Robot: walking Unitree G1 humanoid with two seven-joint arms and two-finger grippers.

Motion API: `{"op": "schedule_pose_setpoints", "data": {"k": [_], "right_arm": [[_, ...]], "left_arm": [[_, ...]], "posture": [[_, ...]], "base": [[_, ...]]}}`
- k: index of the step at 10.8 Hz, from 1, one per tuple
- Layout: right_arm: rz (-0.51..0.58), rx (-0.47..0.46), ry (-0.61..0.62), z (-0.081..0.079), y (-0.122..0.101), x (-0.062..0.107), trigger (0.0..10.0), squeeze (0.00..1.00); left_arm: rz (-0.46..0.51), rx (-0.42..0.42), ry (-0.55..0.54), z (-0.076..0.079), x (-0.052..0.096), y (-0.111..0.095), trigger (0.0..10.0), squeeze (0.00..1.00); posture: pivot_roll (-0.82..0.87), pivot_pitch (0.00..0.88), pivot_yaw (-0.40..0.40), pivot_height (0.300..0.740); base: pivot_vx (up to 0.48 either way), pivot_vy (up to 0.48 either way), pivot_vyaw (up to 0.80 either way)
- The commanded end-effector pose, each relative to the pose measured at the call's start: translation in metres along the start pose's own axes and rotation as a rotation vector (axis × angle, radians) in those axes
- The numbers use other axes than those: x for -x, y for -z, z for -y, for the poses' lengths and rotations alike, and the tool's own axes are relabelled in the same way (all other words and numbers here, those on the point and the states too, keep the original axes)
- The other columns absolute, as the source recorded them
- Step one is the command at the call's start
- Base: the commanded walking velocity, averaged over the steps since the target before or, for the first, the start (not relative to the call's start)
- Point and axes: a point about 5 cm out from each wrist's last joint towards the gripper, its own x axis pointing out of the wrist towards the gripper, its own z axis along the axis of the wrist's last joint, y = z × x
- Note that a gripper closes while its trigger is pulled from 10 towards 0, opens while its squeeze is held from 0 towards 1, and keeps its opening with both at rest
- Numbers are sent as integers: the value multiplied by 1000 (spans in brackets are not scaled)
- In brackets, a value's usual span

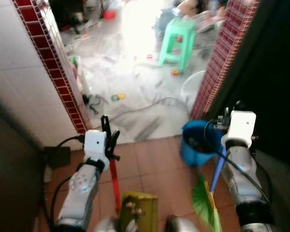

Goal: Sweep floor

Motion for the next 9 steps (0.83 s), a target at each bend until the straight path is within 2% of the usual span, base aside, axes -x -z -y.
{"op": "schedule_pose_setpoints", "data": {"k": [1, 4, 5, 7, 9], "right_arm": [[22, 21, -2, 1, -4, -3, 10000, 0], [15, 24, -5, -1, -1, -1, 10000, 0], [14, 24, -4, -1, -1, -2, 10000, 0], [7, 24, -8, -2, 0, -2, 10000, 0], [6, 21, -14, -4, 1, -2, 10000, 0]], "left_arm": [[39, -1, 10, 2, -2, -9, 10000, 0], [35, -6, 12, 2, -2, -8, 10000, 0], [35, -6, 12, 2, -2, -8, 10000, 0], [27, 7, -6, 0, -3, -7, 10000, 0], [25, 5, -7, 0, -4, -7, 10000, 0]], "posture": [[-106, 0, 33, 740], [-107, 0, 33, 740], [-107, 0, 34, 740], [-108, 0, 31, 740], [-108, 0, 29, 740]], "base": [[-274, 0, 0], [-269, 0, 0], [0, 0, -400], [0, 0, -616], [0, 379, -800]]}}
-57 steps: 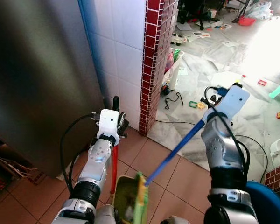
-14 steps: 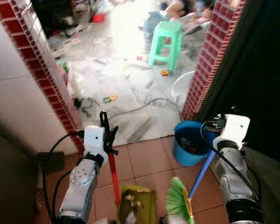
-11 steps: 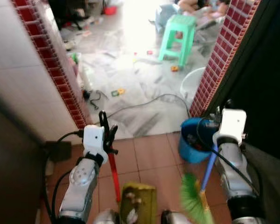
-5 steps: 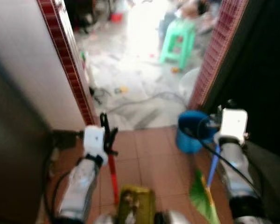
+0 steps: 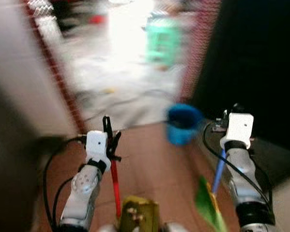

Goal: Sweep floor

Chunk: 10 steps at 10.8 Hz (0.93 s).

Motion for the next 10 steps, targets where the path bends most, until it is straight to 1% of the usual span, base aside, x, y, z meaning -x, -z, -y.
{"op": "schedule_pose_setpoints", "data": {"k": [1, 2, 5, 8, 9, 10], "right_arm": [[18, 1, -7, -3, -5, -3, 10000, 0], [20, -1, -9, -3, -5, -3, 10000, 0], [22, -9, -16, -5, -5, -3, 10000, 0], [24, -19, -42, -10, -5, -2, 10000, 0], [37, -14, -69, -13, -7, -3, 10000, 0], [45, -26, -79, -14, -10, -4, 10000, 0]], "left_arm": [[49, -8, -3, -2, -4, -11, 10000, 0], [49, -9, -2, -2, -4, -11, 10000, 0], [48, -14, 4, -1, -4, -11, 10000, 0], [63, -24, 4, 1, -4, -13, 10000, 0], [68, -31, 1, 3, -6, -15, 10000, 0], [75, -41, -10, 3, -8, -19, 10000, 0]], "posture": [[-108, 0, 29, 740], [-108, 0, 29, 740], [-107, 0, 32, 740], [-101, 0, 32, 740], [-94, 0, 33, 740], [-87, 0, 31, 740]], "base": [[0, 480, -800], [0, 480, -481], [0, 437, 0], [0, 0, 0], [0, 0, 0], [0, 0, 775]]}}
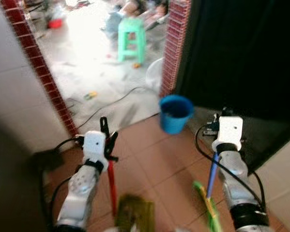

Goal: Sweep floor

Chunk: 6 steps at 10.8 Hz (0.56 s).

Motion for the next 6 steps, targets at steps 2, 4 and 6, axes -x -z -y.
{"op": "schedule_pose_setpoints", "data": {"k": [2, 4, 6], "right_arm": [[61, -13, -19, 0, -14, -5, 10000, 0], [57, -19, -29, -3, -12, -3, 10000, 0], [50, -28, -47, -7, -11, -1, 10000, 0]], "left_arm": [[71, -14, -13, 3, -3, -18, 10000, 0], [56, -17, -20, 4, 3, -13, 10000, 0], [51, -20, -20, 5, 2, -10, 10000, 0]], "posture": [[-77, 0, 31, 740], [-75, 0, 28, 740], [-73, 0, 18, 740]], "base": [[0, 0, 781], [0, 0, 666], [0, -120, 0]]}}
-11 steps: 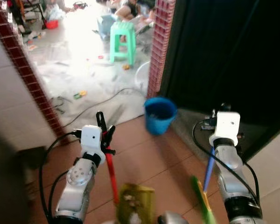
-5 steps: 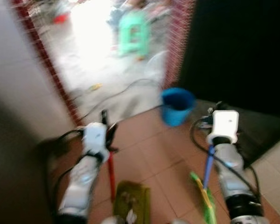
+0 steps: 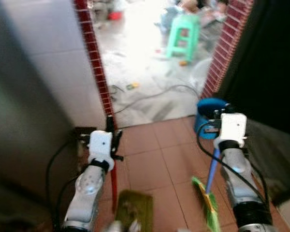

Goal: Sweep floor

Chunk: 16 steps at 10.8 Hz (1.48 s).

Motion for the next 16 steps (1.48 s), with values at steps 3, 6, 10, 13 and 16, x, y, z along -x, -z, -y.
{"op": "schedule_pose_setpoints", "data": {"k": [3, 6, 10, 13, 16], "right_arm": [[28, -14, -31, -9, -6, -1, 10000, 0], [12, -15, -58, -12, -2, -1, 10000, 0], [15, -30, -89, -24, -4, -5, 10000, 0], [9, -26, -67, -18, -1, -2, 10000, 0], [9, -24, -71, -18, -1, -2, 10000, 0]], "left_arm": [[36, 21, -7, -3, -3, -6, 10000, 0], [33, 6, -39, -6, -1, -4, 10000, 0], [30, -4, -54, -9, 5, -1, 10000, 0], [30, -17, -40, -12, 1, -3, 10000, 0], [30, -11, -37, -9, 2, -2, 10000, 0]], "posture": [[-72, 0, 15, 740], [-35, 0, -40, 740], [-21, 0, -35, 740], [-37, 0, -20, 740], [-34, 0, -20, 740]], "base": [[0, 0, 0], [0, 0, 0], [0, -79, 0], [0, -320, 0], [0, -299, 0]]}}
